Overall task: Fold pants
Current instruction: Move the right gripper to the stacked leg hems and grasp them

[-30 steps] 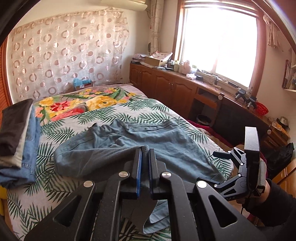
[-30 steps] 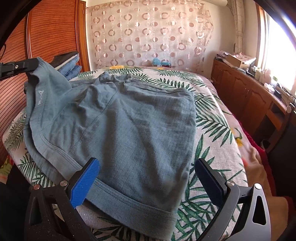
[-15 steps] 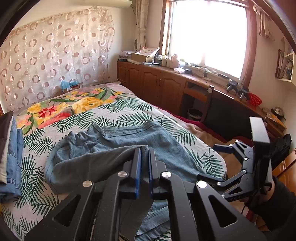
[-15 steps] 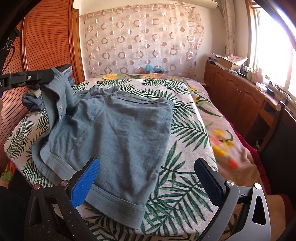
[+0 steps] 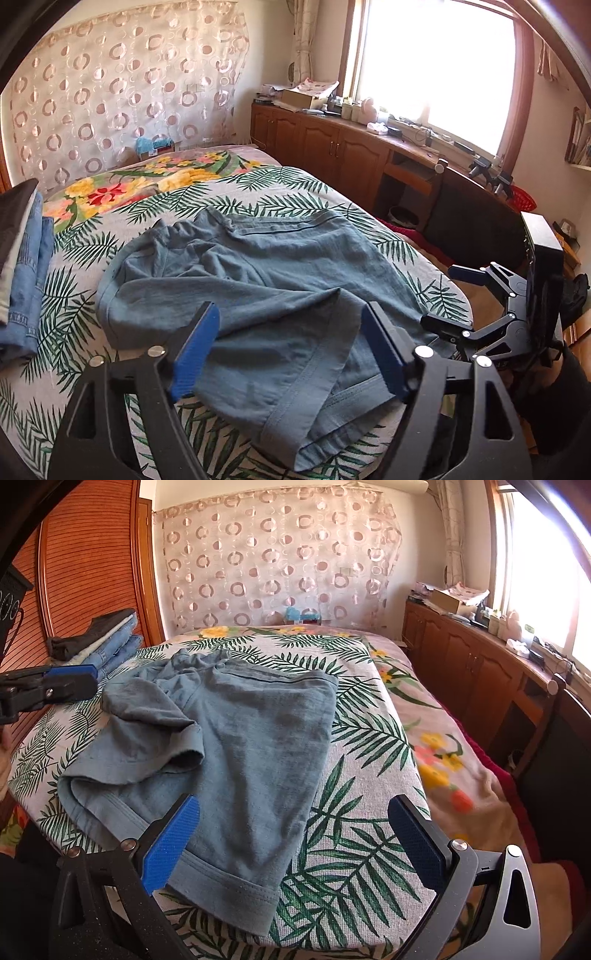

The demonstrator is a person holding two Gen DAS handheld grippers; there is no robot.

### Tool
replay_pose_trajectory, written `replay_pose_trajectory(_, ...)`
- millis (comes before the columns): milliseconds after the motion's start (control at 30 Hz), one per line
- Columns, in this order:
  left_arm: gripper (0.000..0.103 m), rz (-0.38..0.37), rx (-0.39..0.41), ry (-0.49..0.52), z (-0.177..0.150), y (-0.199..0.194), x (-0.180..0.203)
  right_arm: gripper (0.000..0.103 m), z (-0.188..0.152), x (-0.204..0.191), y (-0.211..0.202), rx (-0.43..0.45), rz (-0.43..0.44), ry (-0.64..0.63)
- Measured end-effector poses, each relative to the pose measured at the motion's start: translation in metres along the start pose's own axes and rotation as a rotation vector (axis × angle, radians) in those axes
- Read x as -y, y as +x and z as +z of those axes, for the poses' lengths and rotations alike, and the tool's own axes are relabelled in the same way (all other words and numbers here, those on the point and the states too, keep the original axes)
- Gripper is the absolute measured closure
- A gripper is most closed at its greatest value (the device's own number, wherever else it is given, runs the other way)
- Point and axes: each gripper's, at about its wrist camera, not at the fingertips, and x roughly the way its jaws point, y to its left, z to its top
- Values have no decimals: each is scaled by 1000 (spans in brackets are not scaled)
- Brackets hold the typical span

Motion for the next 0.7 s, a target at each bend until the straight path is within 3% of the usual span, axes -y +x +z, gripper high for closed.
replay_pose_trajectory(333, 22, 69, -66, -27, -31, 7, -25, 14, 2, 3, 7, -8, 47, -17)
replay_pose_trajectory(700, 22, 95, -112, -75, -56, 15, -41, 42, 18, -1, 18, -17, 105, -53)
